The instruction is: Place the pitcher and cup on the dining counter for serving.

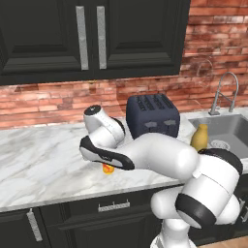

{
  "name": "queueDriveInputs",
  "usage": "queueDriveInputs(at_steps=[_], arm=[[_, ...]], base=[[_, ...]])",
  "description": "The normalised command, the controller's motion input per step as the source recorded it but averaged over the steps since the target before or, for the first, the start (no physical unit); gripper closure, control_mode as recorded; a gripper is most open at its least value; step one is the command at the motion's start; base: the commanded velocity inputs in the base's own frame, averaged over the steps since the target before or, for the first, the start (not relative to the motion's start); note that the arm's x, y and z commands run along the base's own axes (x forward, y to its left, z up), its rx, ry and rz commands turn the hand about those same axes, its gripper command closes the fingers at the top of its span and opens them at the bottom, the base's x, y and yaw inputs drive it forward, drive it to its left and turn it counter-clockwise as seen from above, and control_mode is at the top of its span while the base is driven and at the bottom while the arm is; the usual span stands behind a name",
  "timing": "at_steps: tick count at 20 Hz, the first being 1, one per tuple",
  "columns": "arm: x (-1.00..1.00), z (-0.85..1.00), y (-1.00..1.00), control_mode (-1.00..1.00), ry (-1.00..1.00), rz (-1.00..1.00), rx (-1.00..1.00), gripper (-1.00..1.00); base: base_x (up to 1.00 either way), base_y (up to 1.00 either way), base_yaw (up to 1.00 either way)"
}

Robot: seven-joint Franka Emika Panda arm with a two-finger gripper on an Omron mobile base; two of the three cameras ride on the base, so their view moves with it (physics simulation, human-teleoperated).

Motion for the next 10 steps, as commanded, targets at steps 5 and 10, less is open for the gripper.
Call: queueDriveInputs(at_steps=[5, 10], arm=[[0.26, 0.00, 0.00, -1.00, -0.01, 0.00, 0.00, -1.00], [0.22, -0.15, 0.06, -1.00, 0.00, 0.00, -0.01, -1.00]], base=[[0.00, 0.00, 0.00], [0.00, 0.00, 0.00]])
